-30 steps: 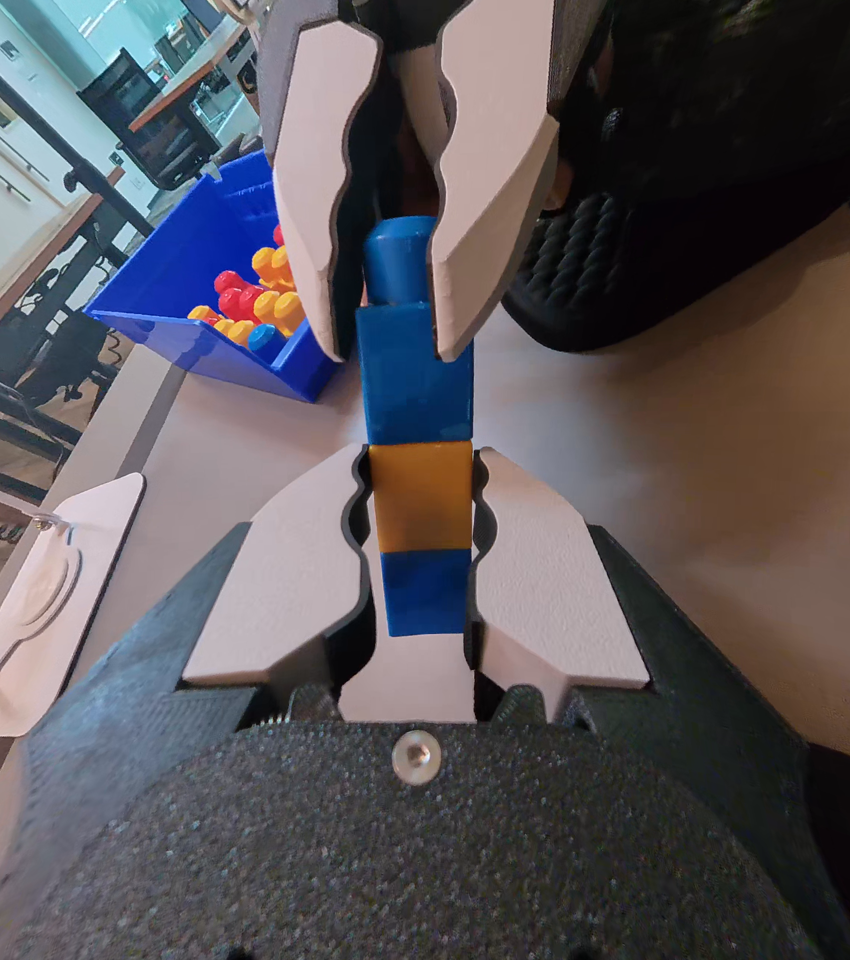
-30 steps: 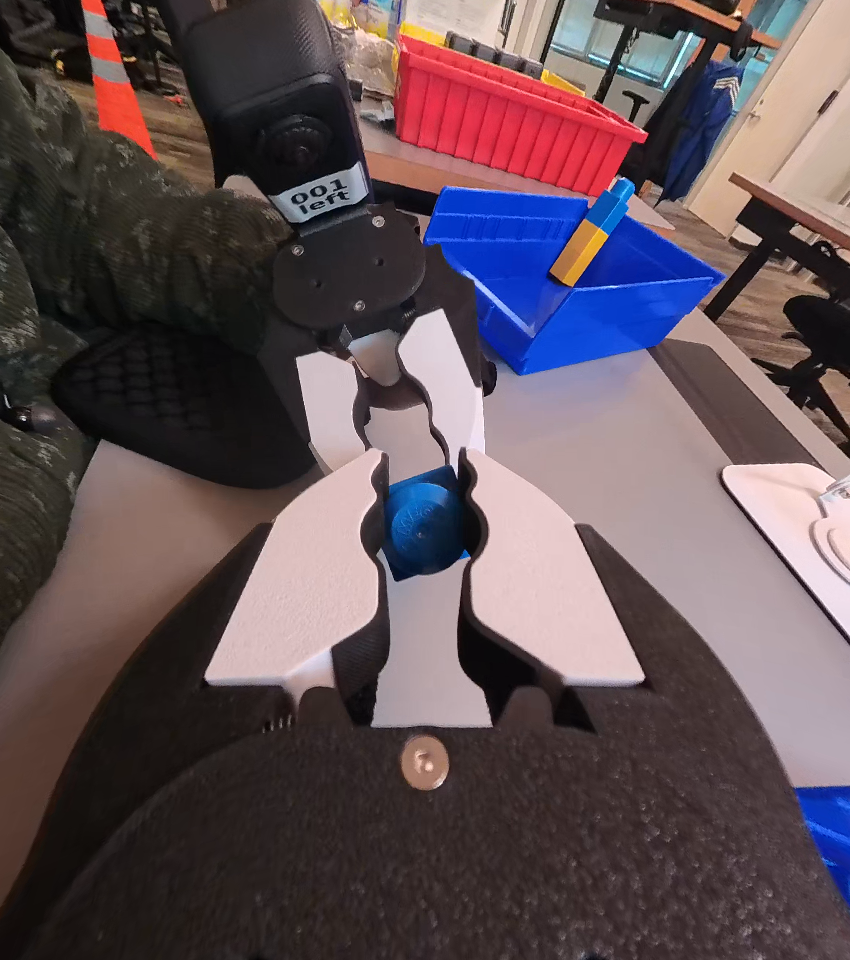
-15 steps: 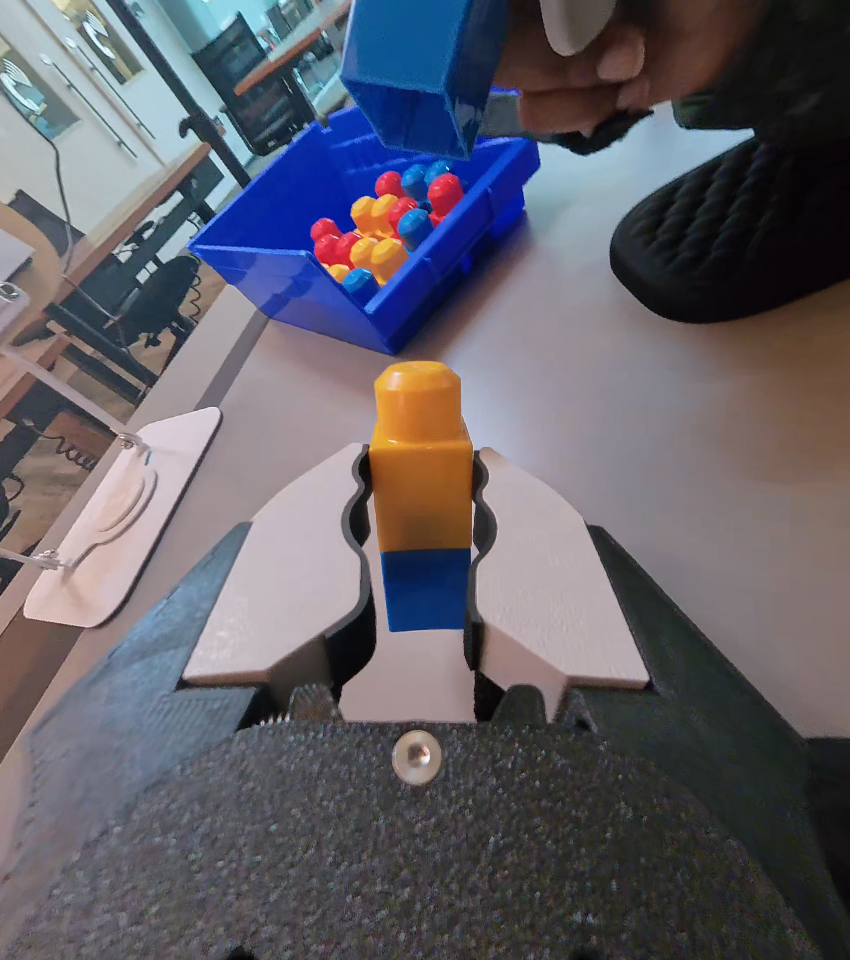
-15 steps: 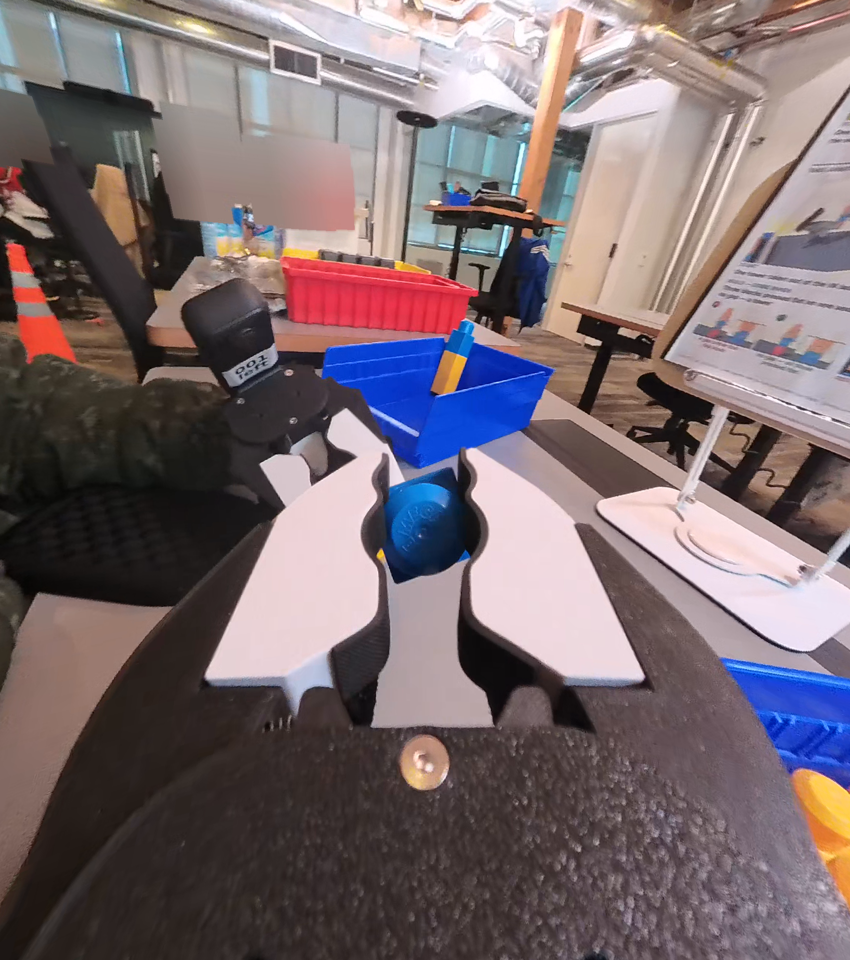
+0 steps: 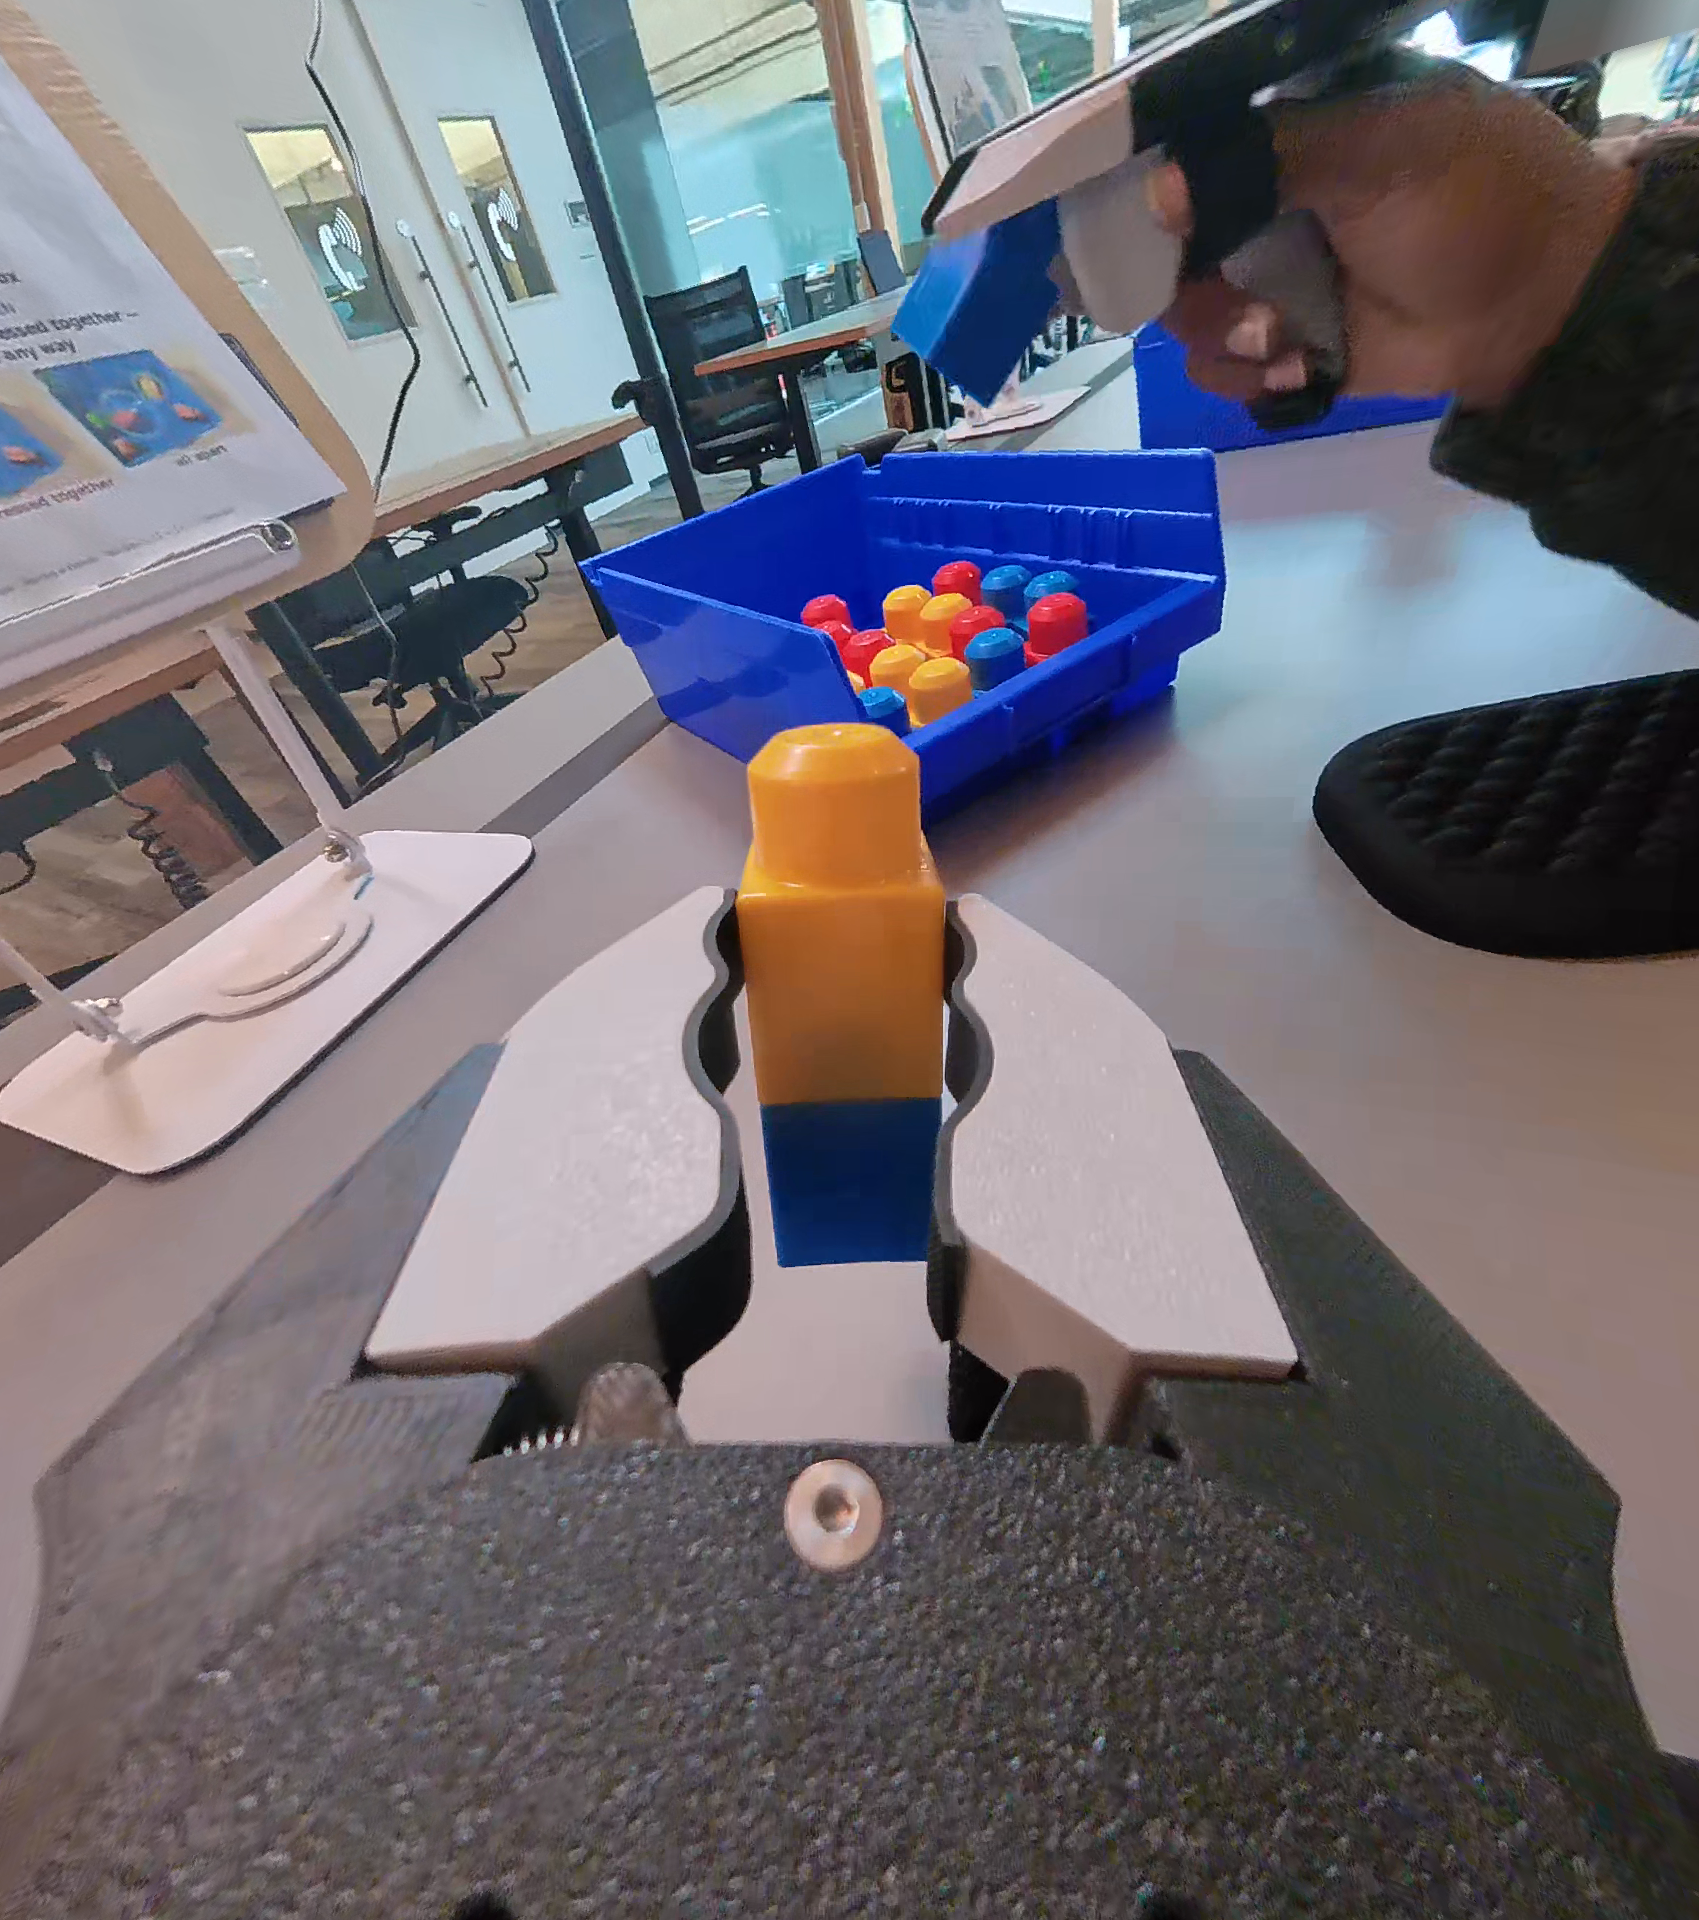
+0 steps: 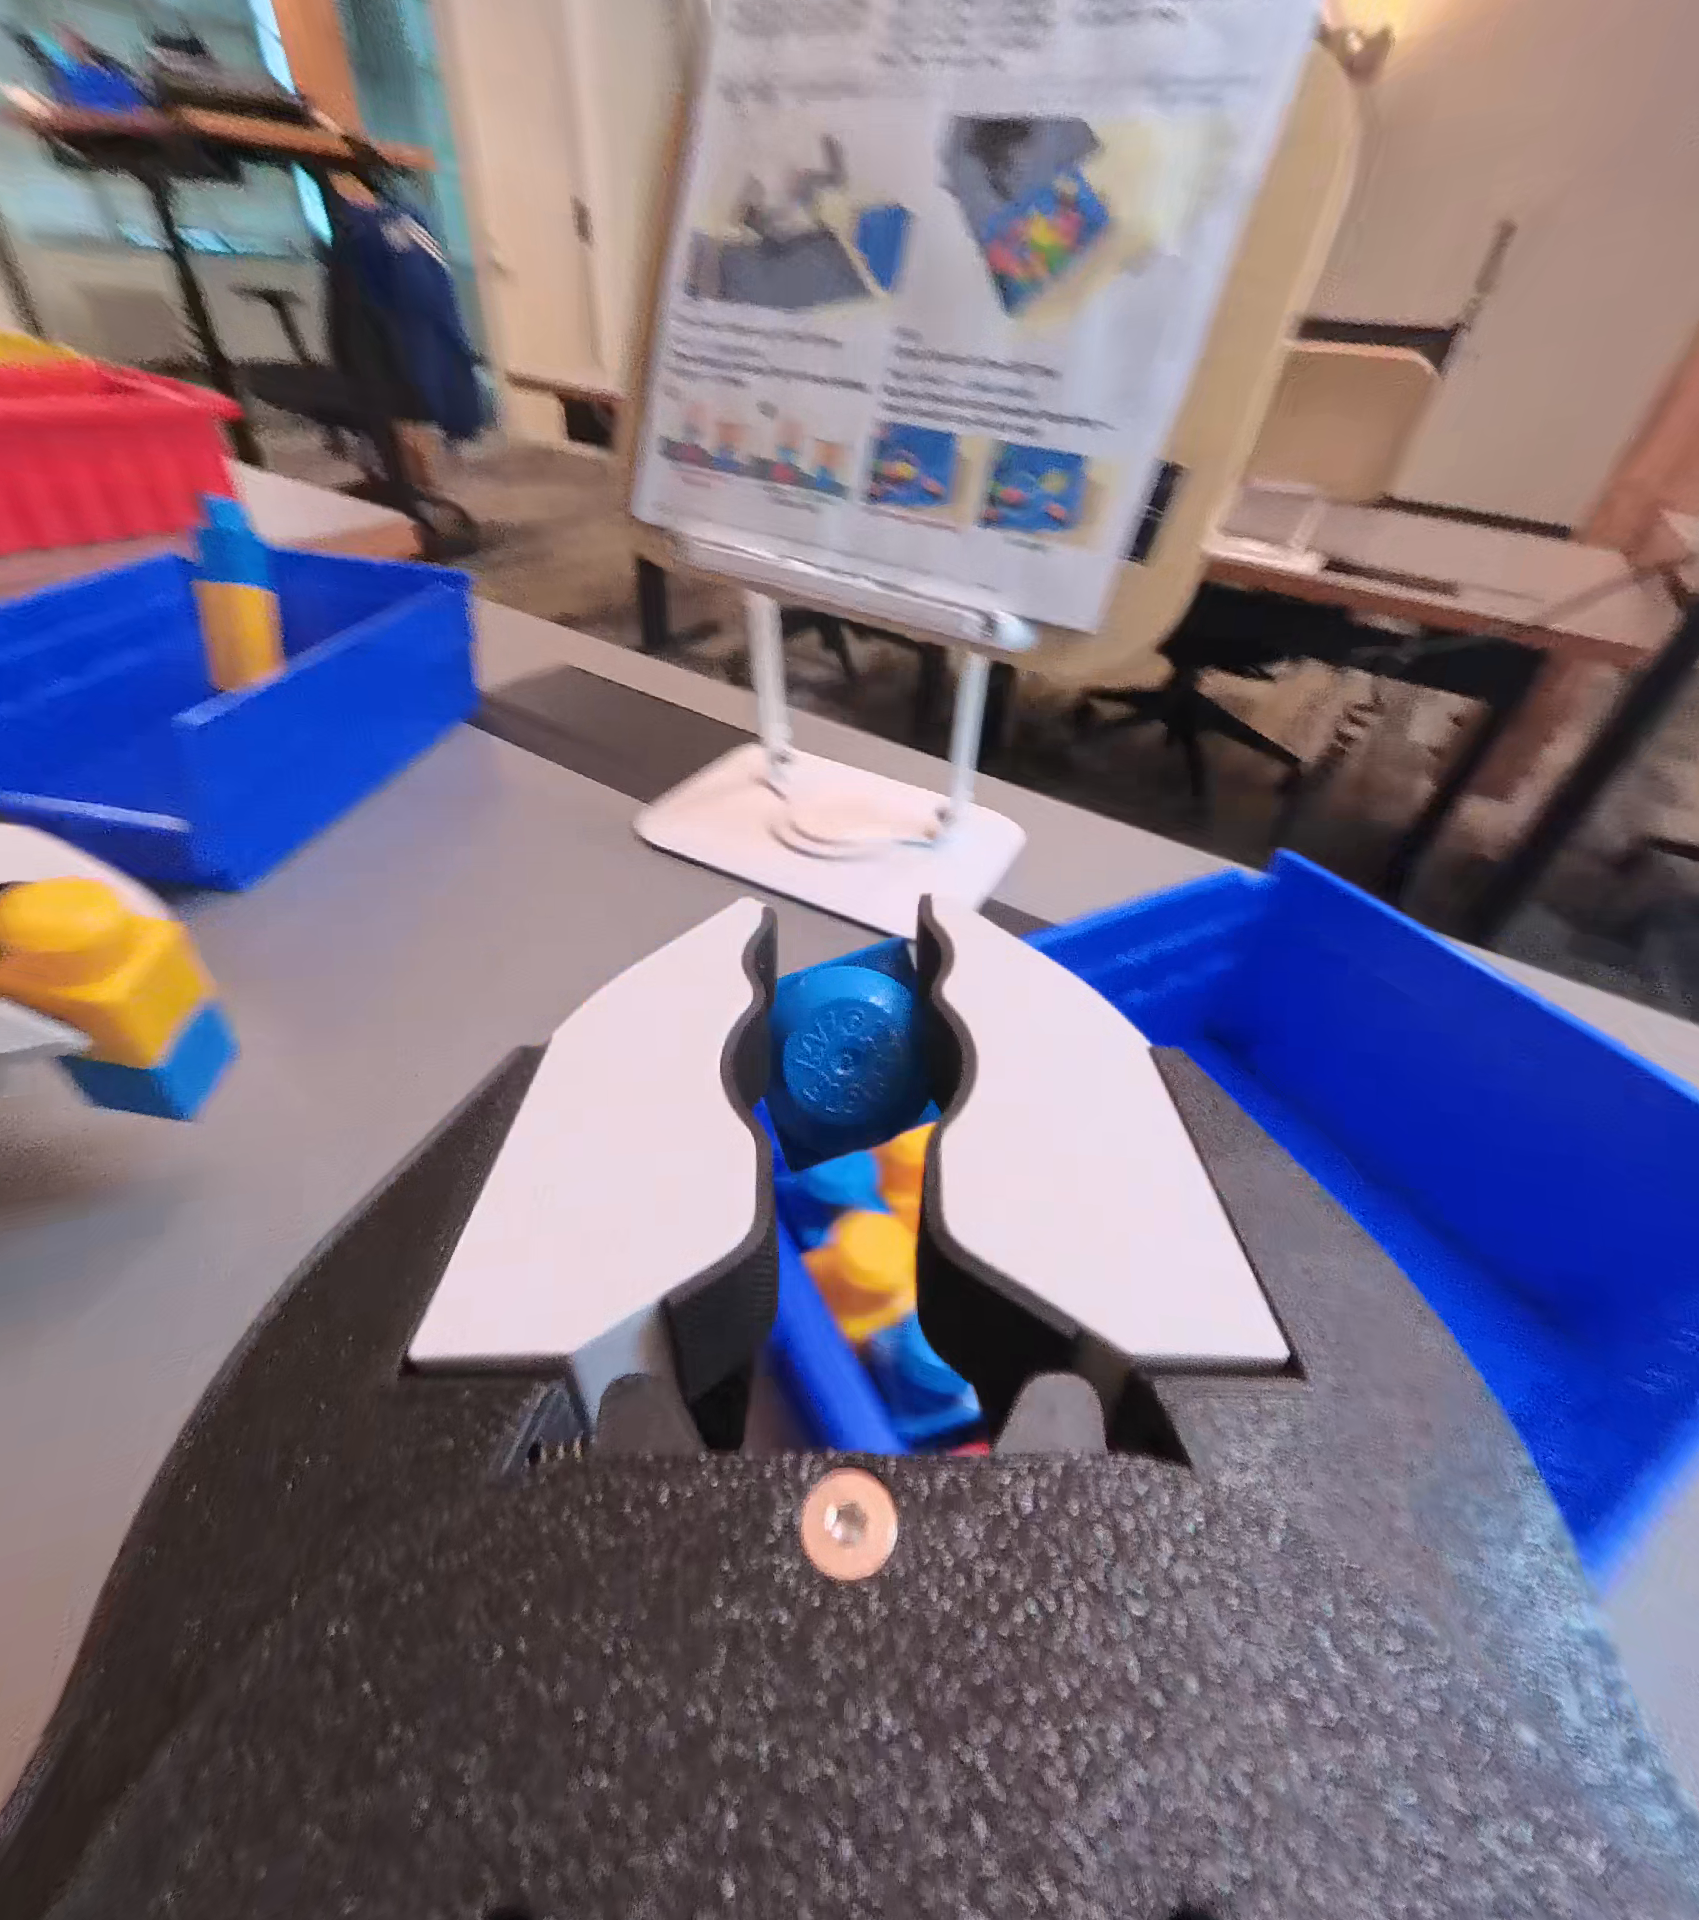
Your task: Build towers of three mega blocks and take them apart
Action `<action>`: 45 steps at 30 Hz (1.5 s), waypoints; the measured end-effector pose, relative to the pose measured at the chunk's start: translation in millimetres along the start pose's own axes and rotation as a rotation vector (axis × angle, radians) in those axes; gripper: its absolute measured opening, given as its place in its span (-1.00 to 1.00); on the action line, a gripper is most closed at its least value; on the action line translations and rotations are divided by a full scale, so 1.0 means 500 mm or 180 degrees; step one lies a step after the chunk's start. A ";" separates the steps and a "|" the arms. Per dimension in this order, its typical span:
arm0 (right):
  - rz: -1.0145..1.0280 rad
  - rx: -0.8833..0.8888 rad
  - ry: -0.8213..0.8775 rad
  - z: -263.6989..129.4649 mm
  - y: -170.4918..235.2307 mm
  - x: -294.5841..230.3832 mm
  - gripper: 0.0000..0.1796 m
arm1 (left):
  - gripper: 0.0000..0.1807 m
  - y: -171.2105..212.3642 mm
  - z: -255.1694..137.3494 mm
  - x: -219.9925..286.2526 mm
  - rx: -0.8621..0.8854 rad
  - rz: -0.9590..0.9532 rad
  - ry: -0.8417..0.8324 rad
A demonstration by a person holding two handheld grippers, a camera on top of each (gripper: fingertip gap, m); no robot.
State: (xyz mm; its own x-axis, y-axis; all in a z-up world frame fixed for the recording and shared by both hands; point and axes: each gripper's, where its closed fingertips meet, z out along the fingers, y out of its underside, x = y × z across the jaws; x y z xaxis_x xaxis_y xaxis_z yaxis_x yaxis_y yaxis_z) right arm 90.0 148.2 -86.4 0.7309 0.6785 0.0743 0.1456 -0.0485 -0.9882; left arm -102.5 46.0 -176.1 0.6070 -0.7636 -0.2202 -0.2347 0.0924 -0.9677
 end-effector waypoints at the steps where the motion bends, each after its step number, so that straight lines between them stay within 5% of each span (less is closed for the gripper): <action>1: -0.0023 -0.0188 0.0088 0.004 0.010 0.037 -0.72 | -0.60 0.002 0.001 0.002 -0.0009 0.0013 0.0000; 6: 0.0181 -0.1054 0.0231 0.042 0.103 0.178 -0.71 | -0.60 0.003 0.004 0.012 -0.0036 0.0117 0.0027; 12: 0.0472 -0.1446 0.0485 0.087 0.161 0.270 -0.71 | -0.60 0.015 0.011 0.019 -0.0092 0.0115 0.0072; 24: 0.0871 -0.2582 0.1564 0.154 0.275 0.357 -0.71 | -0.60 0.023 0.014 0.037 -0.0128 0.0178 0.0147; 38: 0.1185 -0.2747 0.2137 0.124 0.310 0.379 -0.70 | -0.60 0.031 0.015 0.048 -0.0164 0.0194 0.0217; 45: 0.1363 -0.2966 0.1938 0.126 0.370 0.348 -0.70 | -0.60 0.037 0.017 0.052 -0.0204 0.0238 0.0235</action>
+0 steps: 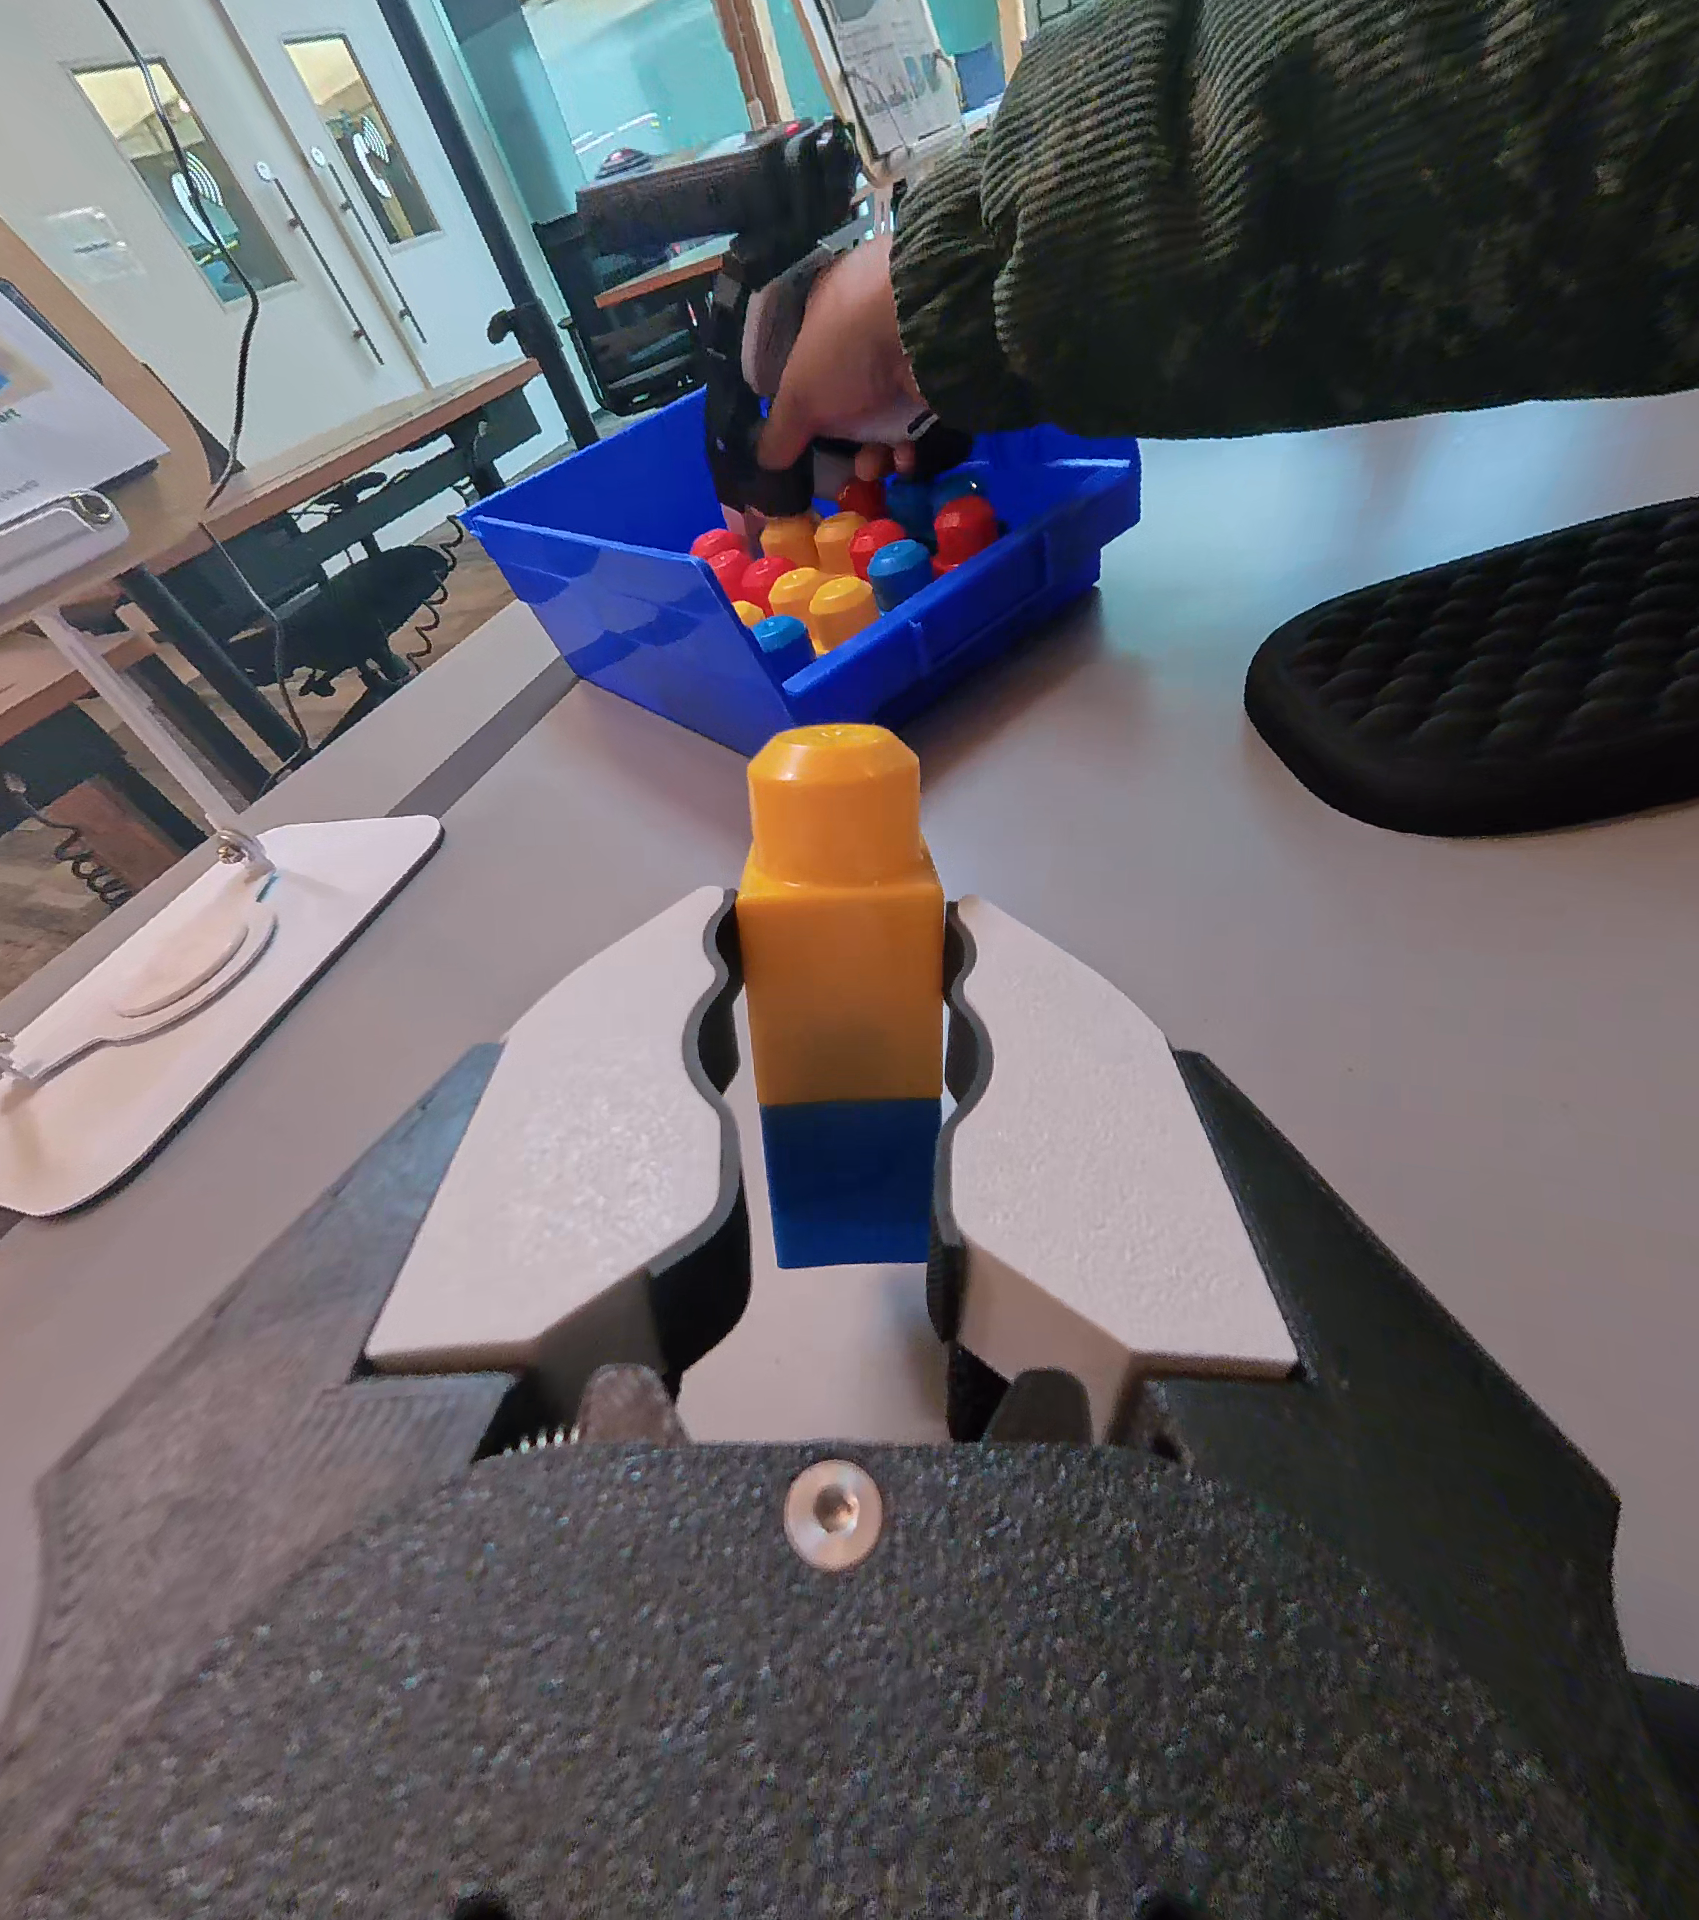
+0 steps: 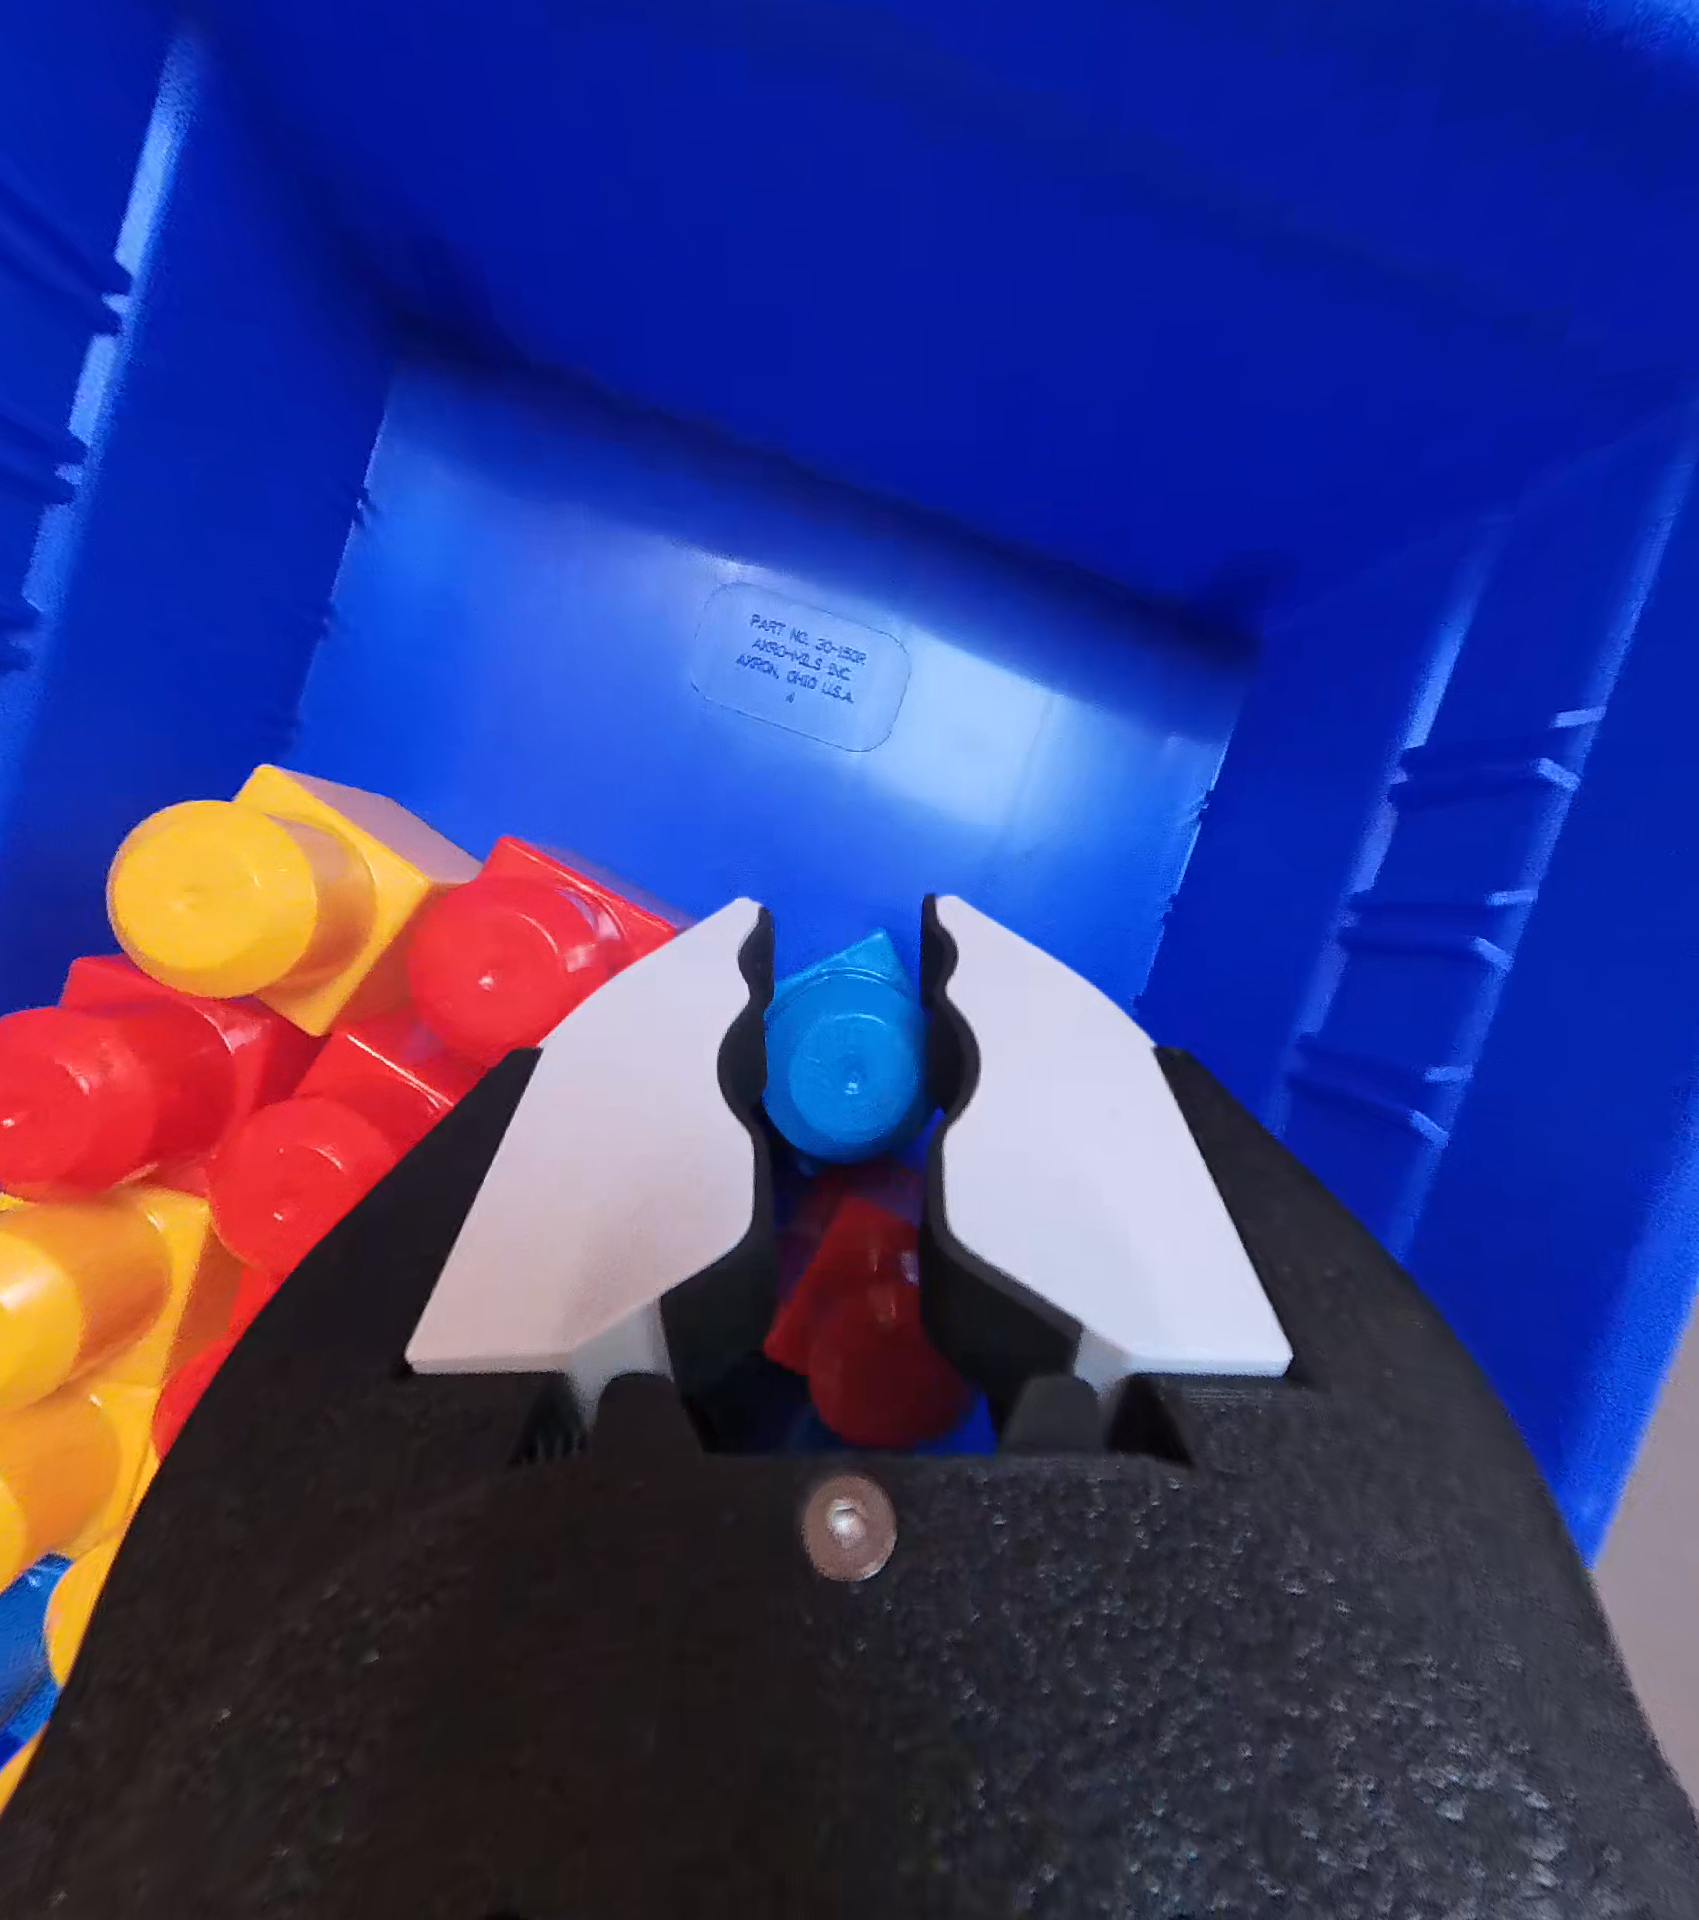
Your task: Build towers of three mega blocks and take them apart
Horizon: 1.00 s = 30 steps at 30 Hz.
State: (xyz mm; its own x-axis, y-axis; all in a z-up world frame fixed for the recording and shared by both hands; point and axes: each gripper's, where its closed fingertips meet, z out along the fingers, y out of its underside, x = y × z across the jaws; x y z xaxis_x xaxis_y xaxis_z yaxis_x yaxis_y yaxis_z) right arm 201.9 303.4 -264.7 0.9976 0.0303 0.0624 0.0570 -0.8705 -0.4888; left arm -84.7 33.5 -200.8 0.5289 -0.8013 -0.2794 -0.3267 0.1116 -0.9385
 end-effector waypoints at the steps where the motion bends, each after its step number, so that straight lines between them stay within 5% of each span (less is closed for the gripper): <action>1: 0.0005 -0.0008 -0.0052 -0.001 0.000 -0.004 -0.69 | -0.60 0.001 0.000 0.000 -0.0006 -0.0001 0.0002; 6: -0.0036 0.0171 -0.0144 -0.026 -0.023 -0.006 -0.51 | -0.60 0.003 0.001 -0.001 -0.0017 -0.0004 -0.0004; 10: -0.0416 0.1227 -0.0237 -0.139 -0.101 -0.054 -0.44 | -0.60 0.001 0.000 -0.001 -0.0004 -0.0011 -0.0004; 12: -0.0875 0.1914 -0.0702 -0.235 -0.113 -0.148 -0.42 | -0.60 0.003 0.001 0.000 -0.0015 -0.0011 0.0007; 15: -0.1726 0.2369 -0.1881 -0.375 -0.017 -0.332 -0.41 | -0.60 0.002 0.001 0.004 -0.0021 0.0002 0.0036; 19: -0.2748 0.2231 -0.3209 -0.489 0.217 -0.504 -0.35 | -0.60 -0.005 0.000 0.025 0.0032 0.0074 0.0197; 24: -0.3501 0.1988 -0.3720 -0.492 0.415 -0.600 -0.31 | -0.60 -0.010 0.000 0.062 0.0032 0.0295 0.0411; 30: -0.3479 0.2061 -0.3679 -0.463 0.422 -0.609 -0.68 | -0.60 0.000 0.003 0.088 -0.0075 0.0452 0.0565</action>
State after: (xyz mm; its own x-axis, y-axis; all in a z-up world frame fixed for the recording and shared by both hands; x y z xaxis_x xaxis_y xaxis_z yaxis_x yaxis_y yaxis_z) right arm -98.8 -3.2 -185.6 -0.0203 0.9936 0.1110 0.3933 0.1100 -0.9128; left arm -60.5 -1.1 -213.5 0.3311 -0.8696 -0.3663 -0.4073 0.2185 -0.8868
